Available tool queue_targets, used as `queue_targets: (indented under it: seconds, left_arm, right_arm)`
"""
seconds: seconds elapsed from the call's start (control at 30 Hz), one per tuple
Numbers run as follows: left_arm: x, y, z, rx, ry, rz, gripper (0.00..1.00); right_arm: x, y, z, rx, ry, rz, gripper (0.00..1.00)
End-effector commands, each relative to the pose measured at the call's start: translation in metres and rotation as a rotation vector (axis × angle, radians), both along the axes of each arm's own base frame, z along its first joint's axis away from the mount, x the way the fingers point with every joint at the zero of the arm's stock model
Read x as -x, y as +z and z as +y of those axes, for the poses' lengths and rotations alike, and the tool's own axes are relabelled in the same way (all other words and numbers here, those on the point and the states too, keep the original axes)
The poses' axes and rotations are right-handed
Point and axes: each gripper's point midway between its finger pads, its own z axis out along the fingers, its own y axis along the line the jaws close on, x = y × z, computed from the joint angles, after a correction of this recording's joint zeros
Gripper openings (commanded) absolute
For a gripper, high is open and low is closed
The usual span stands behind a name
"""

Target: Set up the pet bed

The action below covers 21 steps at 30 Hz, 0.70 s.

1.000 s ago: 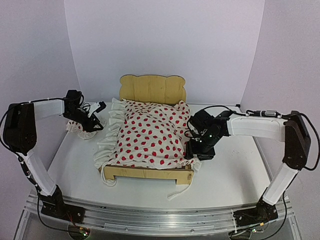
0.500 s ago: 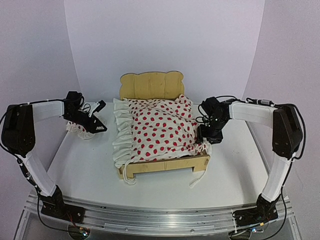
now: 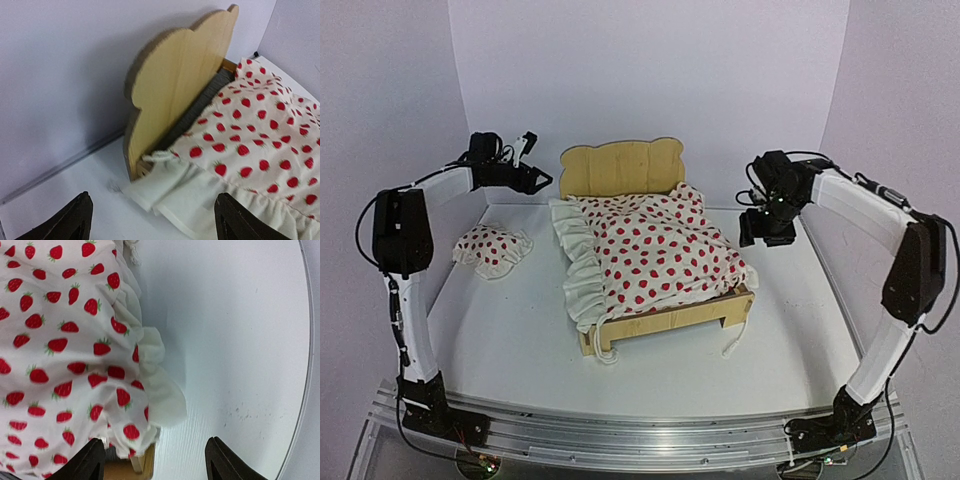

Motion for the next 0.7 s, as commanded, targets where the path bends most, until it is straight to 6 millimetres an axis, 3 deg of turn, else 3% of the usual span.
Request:
queue_targets:
  seconds: [0.0, 0.17, 0.33, 0.47, 0.67]
  left_arm:
    - [-0.038, 0.026, -0.03, 0.069, -0.111, -0.166, 0.86]
    - [-0.055, 0.013, -0.067, 0.045, -0.224, -0.318, 0.83]
    - [-0.082, 0.01, -0.071, 0.072, -0.155, -0.404, 0.81]
    - [-0.079, 0.0, -0.079, 0.104, -0.199, -0.375, 0.57]
    - [-0.04, -0.001, -0.086, 0.148, -0.302, -0.269, 0.16]
  right_arm:
    - [0.045, 0.016, -0.011, -0.048, -0.024, 0.013, 0.7]
    - [0.066, 0.011, -0.017, -0.073, -0.054, 0.025, 0.7]
    - [0.07, 0.018, -0.013, -0.123, -0.067, 0.001, 0.69]
    - [0.072, 0.026, -0.015, -0.14, -0.084, -0.023, 0.69]
    - [0.08, 0.033, -0.022, -0.147, -0.113, -0.052, 0.69]
